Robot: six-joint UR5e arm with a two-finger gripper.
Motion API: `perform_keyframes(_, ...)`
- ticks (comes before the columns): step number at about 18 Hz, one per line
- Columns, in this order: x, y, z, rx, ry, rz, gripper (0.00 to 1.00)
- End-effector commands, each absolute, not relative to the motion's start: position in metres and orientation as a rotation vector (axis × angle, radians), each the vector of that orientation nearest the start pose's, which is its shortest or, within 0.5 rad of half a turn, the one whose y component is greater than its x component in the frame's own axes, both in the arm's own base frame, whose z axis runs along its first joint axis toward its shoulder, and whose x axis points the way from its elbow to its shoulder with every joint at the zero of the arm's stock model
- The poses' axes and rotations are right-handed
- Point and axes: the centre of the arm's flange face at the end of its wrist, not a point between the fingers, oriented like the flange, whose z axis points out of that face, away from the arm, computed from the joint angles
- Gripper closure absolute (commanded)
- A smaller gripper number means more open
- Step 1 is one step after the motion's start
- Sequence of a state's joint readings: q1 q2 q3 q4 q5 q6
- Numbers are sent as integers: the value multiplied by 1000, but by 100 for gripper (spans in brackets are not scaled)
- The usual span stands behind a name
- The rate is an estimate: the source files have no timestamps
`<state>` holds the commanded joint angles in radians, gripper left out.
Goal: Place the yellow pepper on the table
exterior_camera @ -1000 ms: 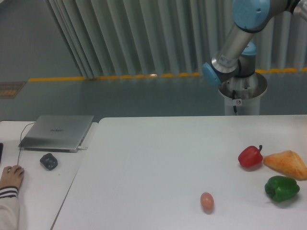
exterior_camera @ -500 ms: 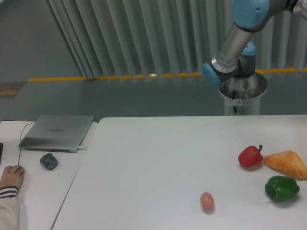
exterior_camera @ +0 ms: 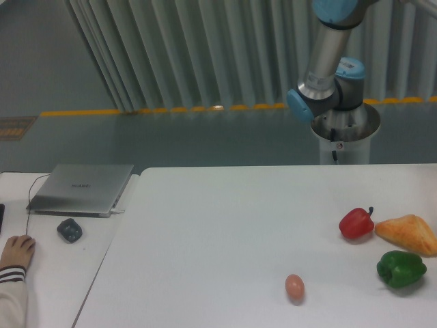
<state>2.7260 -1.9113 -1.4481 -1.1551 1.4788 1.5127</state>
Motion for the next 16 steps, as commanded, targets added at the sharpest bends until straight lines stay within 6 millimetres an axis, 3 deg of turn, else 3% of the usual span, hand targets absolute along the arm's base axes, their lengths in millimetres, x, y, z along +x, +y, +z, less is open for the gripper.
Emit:
perform_keyframes(3, -523, 417, 382, -2945, 531, 226, 73)
perform_keyframes(10, -505, 457, 360, -2982, 491, 247, 73)
perform_keyframes(16, -510, 469, 334, -2984, 497, 257, 71)
